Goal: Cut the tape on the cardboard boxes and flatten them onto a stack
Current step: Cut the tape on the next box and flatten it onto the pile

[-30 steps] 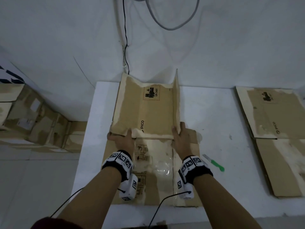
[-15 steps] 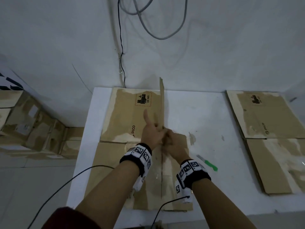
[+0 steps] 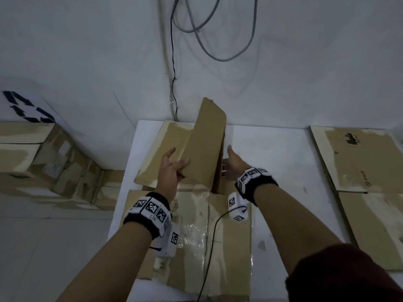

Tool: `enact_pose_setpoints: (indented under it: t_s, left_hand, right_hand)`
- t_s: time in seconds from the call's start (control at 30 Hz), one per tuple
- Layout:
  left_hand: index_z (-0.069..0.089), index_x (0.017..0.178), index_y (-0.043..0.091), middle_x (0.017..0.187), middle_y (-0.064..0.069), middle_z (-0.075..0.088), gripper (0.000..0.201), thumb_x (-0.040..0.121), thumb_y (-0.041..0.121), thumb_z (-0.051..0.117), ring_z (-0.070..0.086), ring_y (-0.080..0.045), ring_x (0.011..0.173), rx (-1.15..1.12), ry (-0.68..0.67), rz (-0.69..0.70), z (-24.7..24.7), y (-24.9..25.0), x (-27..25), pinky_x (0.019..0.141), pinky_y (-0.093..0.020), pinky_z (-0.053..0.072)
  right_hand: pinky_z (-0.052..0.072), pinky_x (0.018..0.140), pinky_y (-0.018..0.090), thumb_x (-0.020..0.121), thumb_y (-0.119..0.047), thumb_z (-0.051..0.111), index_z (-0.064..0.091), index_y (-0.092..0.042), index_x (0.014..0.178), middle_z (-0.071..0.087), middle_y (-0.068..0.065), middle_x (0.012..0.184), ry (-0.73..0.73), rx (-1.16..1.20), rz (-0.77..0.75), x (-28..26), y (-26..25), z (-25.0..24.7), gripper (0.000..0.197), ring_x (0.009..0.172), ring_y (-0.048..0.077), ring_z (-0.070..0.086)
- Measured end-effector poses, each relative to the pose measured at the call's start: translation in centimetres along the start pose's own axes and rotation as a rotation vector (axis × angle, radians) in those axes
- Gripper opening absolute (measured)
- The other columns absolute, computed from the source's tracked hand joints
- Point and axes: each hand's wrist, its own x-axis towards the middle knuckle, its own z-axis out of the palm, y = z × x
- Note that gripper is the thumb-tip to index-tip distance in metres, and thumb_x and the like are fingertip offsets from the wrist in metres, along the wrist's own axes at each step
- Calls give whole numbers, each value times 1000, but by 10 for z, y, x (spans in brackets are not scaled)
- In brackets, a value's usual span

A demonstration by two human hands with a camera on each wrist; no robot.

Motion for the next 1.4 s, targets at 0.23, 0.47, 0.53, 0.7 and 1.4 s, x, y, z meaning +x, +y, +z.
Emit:
enact_pose_setpoints:
  t_s: [0.23,0.47,0.53,0.7,1.4]
  left_hand:
    - [42,138,17,120,-9,60,56,88,5,62,62,-19,95,-158,42,-49,-23,3,-1,69,-30,54]
    - [44,138,14,122,-10,60,54,88,4,61,62,-20,98,-244,35,-64,-19,7,5,76,-31,55]
    - [43,138,13,123,-10,59,54,88,4,61,61,-19,99,-253,13,-67,-13,9,6,75,-30,55]
    - [44,140,9,132,-12,58,60,84,9,65,62,-19,103,-313,-23,-86,-13,8,9,71,-26,56]
    - [50,136,8,132,-12,58,58,82,15,69,61,-20,106,-278,-91,-179,-37,-16,-7,73,-27,57]
  right_hand:
    - [47,56,27,100,-46,48,57,-10,115,58,8,94,-61,-23,-81,5,14,11,40,71,21,54]
    - [56,65,47,95,-10,51,29,-18,137,60,13,94,288,-601,-547,-1,14,20,48,84,38,63]
    - [51,75,43,95,-3,42,37,-8,136,59,23,108,396,-847,-600,-2,19,26,41,93,41,60]
    - [48,87,44,90,-17,63,20,-27,152,0,17,162,365,-1218,-392,4,45,40,77,123,36,48]
    - [47,47,18,96,-6,40,68,-6,60,61,2,48,-155,-32,48,-41,40,20,46,44,12,59]
